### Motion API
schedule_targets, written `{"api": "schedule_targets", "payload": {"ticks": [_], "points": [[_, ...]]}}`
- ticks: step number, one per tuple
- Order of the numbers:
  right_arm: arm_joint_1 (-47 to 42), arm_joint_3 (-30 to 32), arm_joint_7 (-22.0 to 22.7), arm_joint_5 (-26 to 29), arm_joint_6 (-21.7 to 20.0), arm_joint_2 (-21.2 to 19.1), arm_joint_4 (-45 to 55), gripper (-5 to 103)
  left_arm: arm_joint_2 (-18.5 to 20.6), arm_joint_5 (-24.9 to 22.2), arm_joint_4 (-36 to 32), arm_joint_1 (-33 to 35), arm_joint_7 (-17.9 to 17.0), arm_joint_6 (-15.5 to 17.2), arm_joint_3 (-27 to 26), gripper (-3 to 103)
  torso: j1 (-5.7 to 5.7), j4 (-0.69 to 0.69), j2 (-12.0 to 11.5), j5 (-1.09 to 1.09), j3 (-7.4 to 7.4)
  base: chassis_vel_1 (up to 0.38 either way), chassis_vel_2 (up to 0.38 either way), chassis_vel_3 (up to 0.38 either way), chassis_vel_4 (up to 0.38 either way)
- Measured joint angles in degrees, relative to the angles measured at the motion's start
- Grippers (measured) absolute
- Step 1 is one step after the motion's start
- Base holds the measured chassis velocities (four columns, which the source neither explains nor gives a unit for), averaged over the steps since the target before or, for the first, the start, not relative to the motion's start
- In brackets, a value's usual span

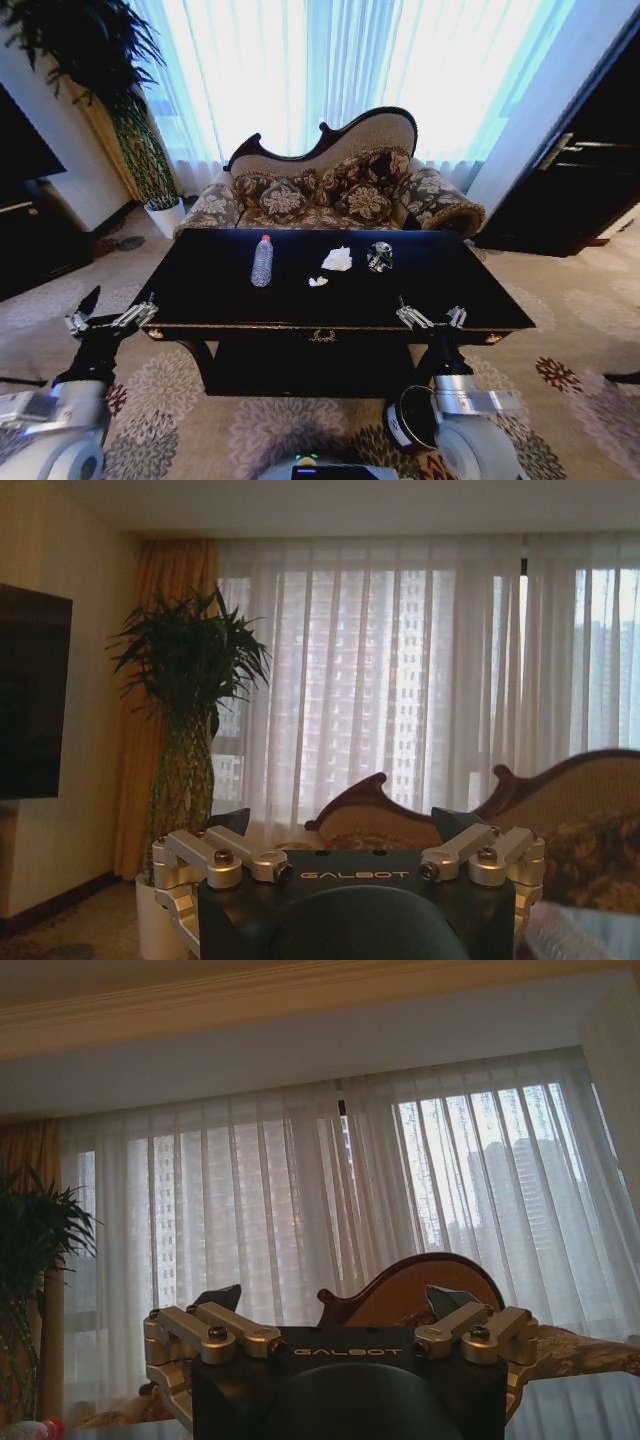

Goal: Move to the front of the table and place the trash on the table into the trash bin.

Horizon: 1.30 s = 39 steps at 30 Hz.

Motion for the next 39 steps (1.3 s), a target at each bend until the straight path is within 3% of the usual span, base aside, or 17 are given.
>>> {"api": "schedule_targets", "payload": {"ticks": [1, 5, 11, 15, 17, 19, 21, 24, 33, 39], "points": [[-0.02, -0.12, -0.02, -0.08, 0.1, 0.06, 0.2, 100, 1.39, -1.33, -0.41, -1.05, -2.13, 0.8, 0.72, 100, -0.01, 0.0, 0.0, -0.01, 0.0, 0.0, 0.0, 0.0, 0.0], [-0.25, -0.55, -0.04, -0.39, 0.26, 0.15, 0.61, 100, 4.27, -3.68, -0.46, -3.33, -4.3, 2.71, 1.32, 100, -0.07, -0.01, 0.02, -0.01, -0.03, 0.0, 0.0, 0.0, 0.0], [-0.87, -1.03, -0.27, -0.6, 0.28, 0.1, 1.59, 100, 8.62, -6.73, 0.02, -5.73, -3.38, 5.12, 2.3, 100, -0.07, 0.0, 0.03, -0.02, -0.03, 0.0, 0.0, 0.0, 0.0], [-1.17, -1.69, -0.99, -2.49, 0.17, 0.18, 1.91, 100, 16.8, -10.39, 4.76, -9.92, -0.93, 5.66, 5.27, 100, -0.05, 0.0, 0.02, -0.02, -0.02, 0.0, 0.0, 0.0, 0.0], [-1.4, -1.76, -1.12, -3.01, 0.23, 0.35, 1.91, 100, 18.73, -10.93, 6.1, -11.38, -1.07, 5.66, 6.5, 100, -0.05, 0.0, 0.02, -0.02, -0.02, 0.0, 0.0, 0.0, 0.0], [-1.86, -1.79, -1.22, -3.9, 0.72, 0.72, 1.81, 100, 21.3, -12.29, 7.7, -14.52, -3.73, 6.71, 9.76, 100, -0.06, 0.0, 0.03, -0.03, -0.02, 0.0, 0.0, 0.0, 0.0], [-2.0, -1.81, -1.24, -4.18, 0.88, 0.86, 1.7, 100, 21.75, -12.8, 7.97, -15.36, -4.75, 7.27, 10.81, 100, -0.06, 0.0, 0.03, -0.02, -0.02, 0.0, 0.0, 0.0, 0.0], [-2.44, -2.06, -1.43, -5.07, 1.15, 1.46, 1.55, 100, 23.46, -14.74, 8.68, -19.29, -11.16, 11.2, 16.17, 100, -0.05, -0.01, 0.02, -0.01, -0.02, 0.0, 0.0, 0.0, 0.0], [-1.51, -3.56, -2.66, -6.78, 1.13, 2.09, -0.37, 100, 24.89, -12.95, 14.3, -27.53, -17.64, 15.96, 24.65, 100, -0.06, 0.0, 0.02, -0.02, -0.02, 0.0, 0.0, 0.0, 0.0], [-0.54, -4.31, -3.48, -8.05, 0.64, 2.17, -1.79, 100, 24.59, -11.97, 18.97, -34.0, -18.73, 17.07, 31.58, 100, -0.05, 0.0, 0.02, -0.01, -0.02, 0.0, 0.0, 0.0, 0.0]]}}
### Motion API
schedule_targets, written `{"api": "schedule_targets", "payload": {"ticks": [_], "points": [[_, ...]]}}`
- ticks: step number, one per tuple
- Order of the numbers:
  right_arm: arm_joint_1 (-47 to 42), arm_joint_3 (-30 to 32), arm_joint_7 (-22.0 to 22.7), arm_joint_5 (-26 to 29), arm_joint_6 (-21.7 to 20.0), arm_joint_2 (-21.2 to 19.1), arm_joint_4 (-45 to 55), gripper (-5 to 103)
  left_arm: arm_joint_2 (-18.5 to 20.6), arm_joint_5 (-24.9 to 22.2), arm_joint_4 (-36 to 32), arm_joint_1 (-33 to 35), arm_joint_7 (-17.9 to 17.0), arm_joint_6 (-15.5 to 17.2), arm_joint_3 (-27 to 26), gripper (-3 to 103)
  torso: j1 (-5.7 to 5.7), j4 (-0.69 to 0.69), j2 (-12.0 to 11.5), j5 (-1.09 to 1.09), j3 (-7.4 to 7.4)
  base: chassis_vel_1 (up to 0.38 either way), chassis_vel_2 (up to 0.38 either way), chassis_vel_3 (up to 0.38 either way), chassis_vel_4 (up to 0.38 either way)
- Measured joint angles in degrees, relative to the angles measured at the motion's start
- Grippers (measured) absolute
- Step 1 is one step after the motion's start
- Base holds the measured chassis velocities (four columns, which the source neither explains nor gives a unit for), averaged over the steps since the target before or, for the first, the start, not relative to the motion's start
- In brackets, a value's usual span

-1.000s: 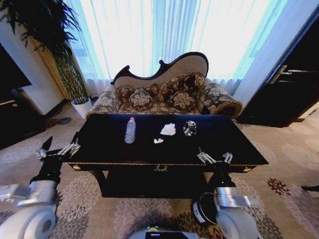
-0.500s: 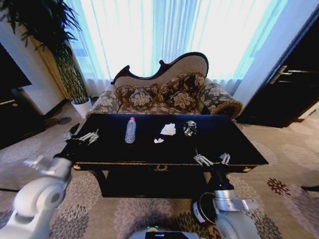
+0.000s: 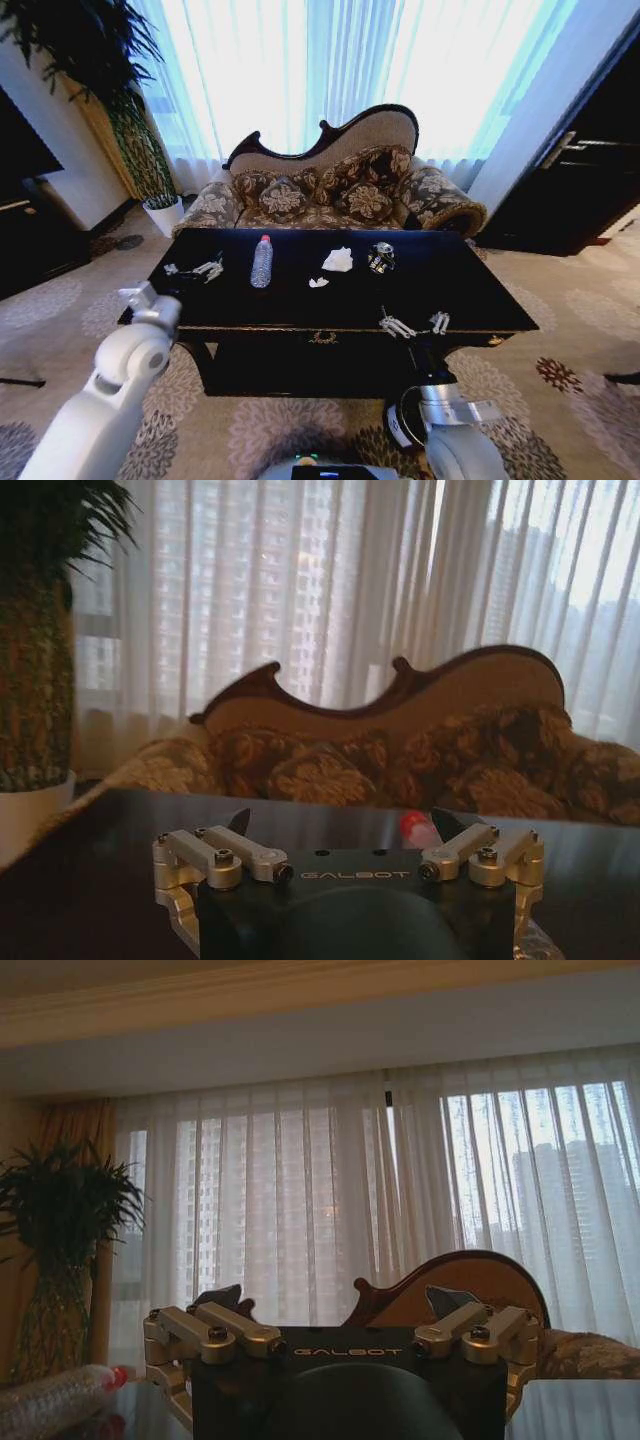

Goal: Move to the front of the table and place the trash on the table into the trash bin.

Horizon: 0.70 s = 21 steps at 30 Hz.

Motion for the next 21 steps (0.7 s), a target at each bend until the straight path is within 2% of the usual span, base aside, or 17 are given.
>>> {"api": "schedule_targets", "payload": {"ticks": [7, 10, 13, 16, 21], "points": [[0.45, -0.25, -0.51, -0.31, -0.33, 0.14, -0.82, 100, -1.04, 2.34, 3.8, -6.34, 0.63, 0.02, 6.49, 100, 0.0, -0.01, 0.0, -0.01, 0.0, 0.0, 0.0, 0.0, 0.0], [0.56, 0.05, -0.64, -0.27, -0.32, 0.08, -1.5, 100, -2.74, 3.76, 4.1, -8.89, -0.24, 1.66, 9.79, 100, 0.01, -0.01, 0.0, 0.0, 0.0, 0.0, 0.0, 0.0, 0.0], [0.62, 0.26, -0.71, -0.18, -0.27, 0.03, -1.75, 100, -3.8, 4.85, 3.76, -9.19, -1.38, 3.49, 11.36, 100, 0.0, -0.01, 0.0, 0.01, 0.0, 0.0, 0.0, 0.0, 0.0], [0.92, 0.29, -0.73, -0.12, -0.24, 0.06, -2.14, 100, -5.37, 8.29, 3.4, -8.48, -1.98, 5.7, 13.27, 100, 0.0, 0.0, 0.0, 0.01, -0.01, 0.0, 0.0, 0.0, 0.0], [1.46, -0.04, -0.85, -0.25, -0.23, 0.07, -2.69, 100, -7.53, 11.85, 3.93, -7.87, -2.72, 7.08, 15.42, 100, 0.0, 0.0, 0.0, 0.0, -0.01, 0.0, 0.0, 0.0, 0.0]]}}
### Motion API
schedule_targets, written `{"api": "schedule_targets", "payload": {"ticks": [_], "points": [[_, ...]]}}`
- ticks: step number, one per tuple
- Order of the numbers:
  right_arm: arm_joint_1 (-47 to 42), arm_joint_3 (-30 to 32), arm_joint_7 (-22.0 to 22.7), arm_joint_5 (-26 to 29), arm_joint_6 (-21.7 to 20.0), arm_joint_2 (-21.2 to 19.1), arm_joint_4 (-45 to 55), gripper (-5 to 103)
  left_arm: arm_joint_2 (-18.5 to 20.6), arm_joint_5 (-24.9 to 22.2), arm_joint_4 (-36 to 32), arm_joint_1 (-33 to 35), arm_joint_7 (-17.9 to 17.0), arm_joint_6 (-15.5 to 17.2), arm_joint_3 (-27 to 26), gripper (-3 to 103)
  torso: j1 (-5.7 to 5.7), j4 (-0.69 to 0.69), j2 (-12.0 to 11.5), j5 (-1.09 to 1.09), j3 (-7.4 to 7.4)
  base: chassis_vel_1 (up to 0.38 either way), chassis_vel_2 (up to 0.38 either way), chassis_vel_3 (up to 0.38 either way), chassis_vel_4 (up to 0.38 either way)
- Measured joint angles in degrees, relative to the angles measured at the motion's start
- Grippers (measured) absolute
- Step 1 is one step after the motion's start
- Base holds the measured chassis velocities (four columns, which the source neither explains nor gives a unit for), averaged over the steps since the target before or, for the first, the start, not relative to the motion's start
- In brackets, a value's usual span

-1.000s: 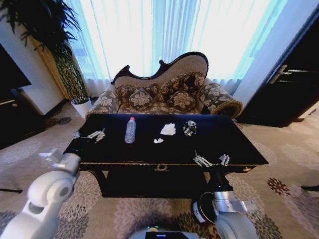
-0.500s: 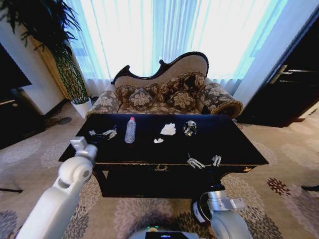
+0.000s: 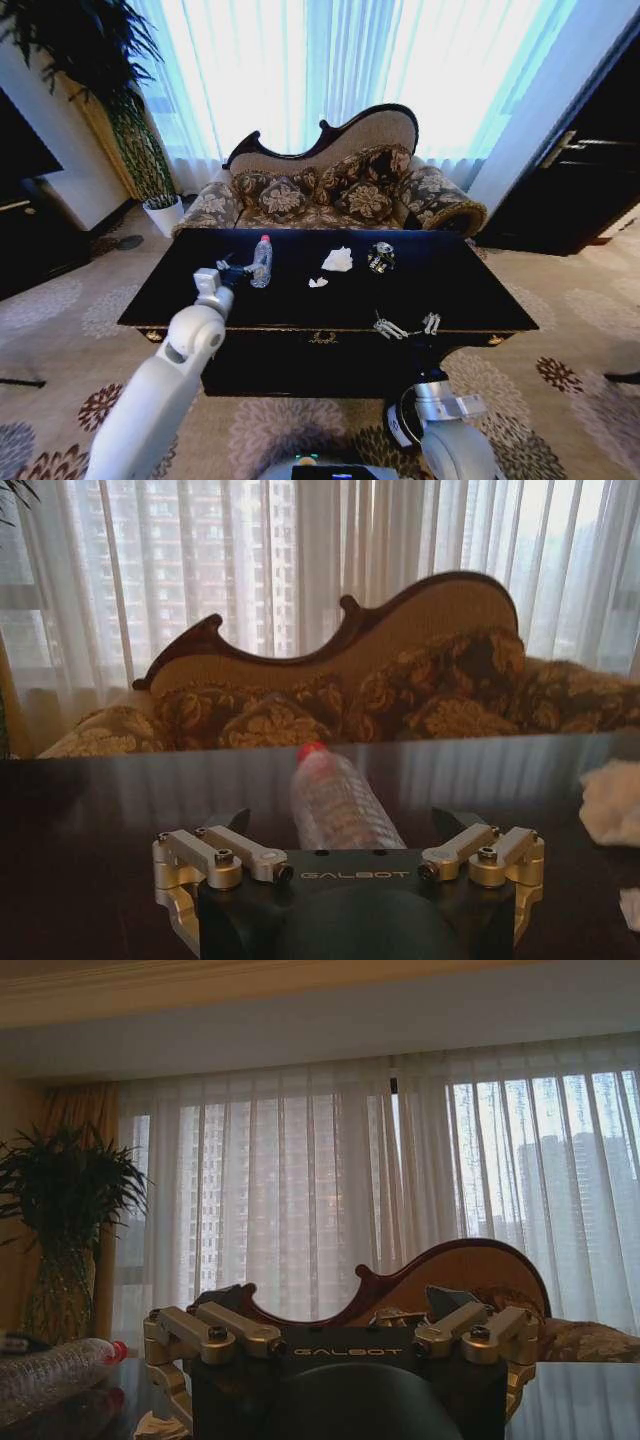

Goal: Move to the front of the table and place the trash on the table into the trash bin.

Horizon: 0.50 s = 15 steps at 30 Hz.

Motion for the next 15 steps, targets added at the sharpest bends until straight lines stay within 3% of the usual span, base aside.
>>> {"api": "schedule_targets", "payload": {"ticks": [15], "points": [[-0.53, 0.5, -0.13, 0.29, 0.8, -0.56, -0.27, 100, -3.88, 4.38, 3.74, -1.7, 1.44, -1.7, 2.85, 100, 0.0, 0.0, 0.0, 0.0, 0.0, 0.0, 0.0, 0.0, 0.0]]}}
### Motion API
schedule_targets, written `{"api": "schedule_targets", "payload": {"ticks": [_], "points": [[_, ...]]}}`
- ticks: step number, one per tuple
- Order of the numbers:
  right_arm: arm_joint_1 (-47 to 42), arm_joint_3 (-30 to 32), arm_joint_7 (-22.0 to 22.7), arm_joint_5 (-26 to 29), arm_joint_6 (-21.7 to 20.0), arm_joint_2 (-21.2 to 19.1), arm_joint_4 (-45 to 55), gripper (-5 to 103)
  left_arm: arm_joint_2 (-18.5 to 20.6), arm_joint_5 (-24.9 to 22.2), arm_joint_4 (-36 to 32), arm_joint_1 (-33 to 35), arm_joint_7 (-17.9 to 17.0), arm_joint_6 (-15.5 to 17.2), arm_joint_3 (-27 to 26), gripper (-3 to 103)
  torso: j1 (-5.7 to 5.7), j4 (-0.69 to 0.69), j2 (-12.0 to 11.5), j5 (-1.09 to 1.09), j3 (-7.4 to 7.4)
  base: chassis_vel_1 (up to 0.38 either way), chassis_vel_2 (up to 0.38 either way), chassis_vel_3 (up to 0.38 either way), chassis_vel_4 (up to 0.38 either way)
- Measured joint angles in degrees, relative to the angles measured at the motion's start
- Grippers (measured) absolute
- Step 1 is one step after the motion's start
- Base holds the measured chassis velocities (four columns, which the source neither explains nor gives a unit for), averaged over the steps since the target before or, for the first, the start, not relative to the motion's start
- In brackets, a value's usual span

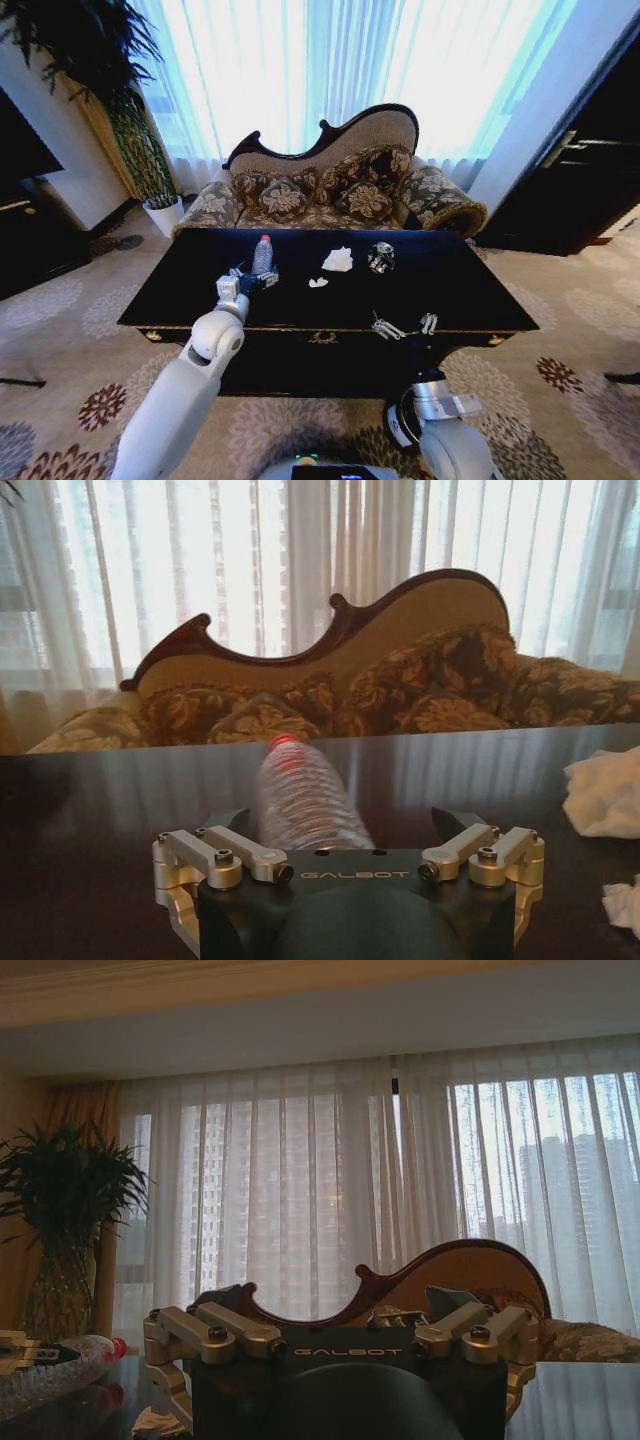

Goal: Move to the front of the table and place the trash on the table into the trash bin.

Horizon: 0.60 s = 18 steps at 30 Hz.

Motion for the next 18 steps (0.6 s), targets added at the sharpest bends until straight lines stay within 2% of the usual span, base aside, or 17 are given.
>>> {"api": "schedule_targets", "payload": {"ticks": [11, 13, 15, 18], "points": [[-0.03, -0.06, -0.2, 0.02, 0.83, -0.2, -0.39, 100, -1.67, 0.83, 0.53, 2.0, 0.44, 0.36, 0.67, 100, 0.0, 0.0, 0.0, -0.01, 0.0, 0.0, 0.0, 0.0, 0.0], [0.26, -0.26, -0.3, -0.03, 0.83, -0.21, -0.57, 100, -1.77, 0.8, 0.18, 2.61, 0.45, 0.51, 0.42, 103, 0.0, 0.0, 0.0, -0.01, 0.0, 0.0, 0.0, 0.0, 0.0], [0.43, -0.44, -0.34, -0.09, 0.83, -0.21, -0.73, 100, -1.77, 0.79, -0.02, 3.01, 0.45, 0.52, 0.14, 100, 0.0, 0.0, 0.0, -0.01, 0.0, 0.0, 0.0, 0.0, 0.0], [0.57, -0.58, -0.4, -0.18, 0.83, -0.2, -0.94, 100, -1.65, 0.86, -0.35, 3.58, 0.53, 0.38, -0.4, 86, 0.0, 0.0, 0.01, -0.01, 0.0, 0.0, 0.0, 0.0, 0.0]]}}
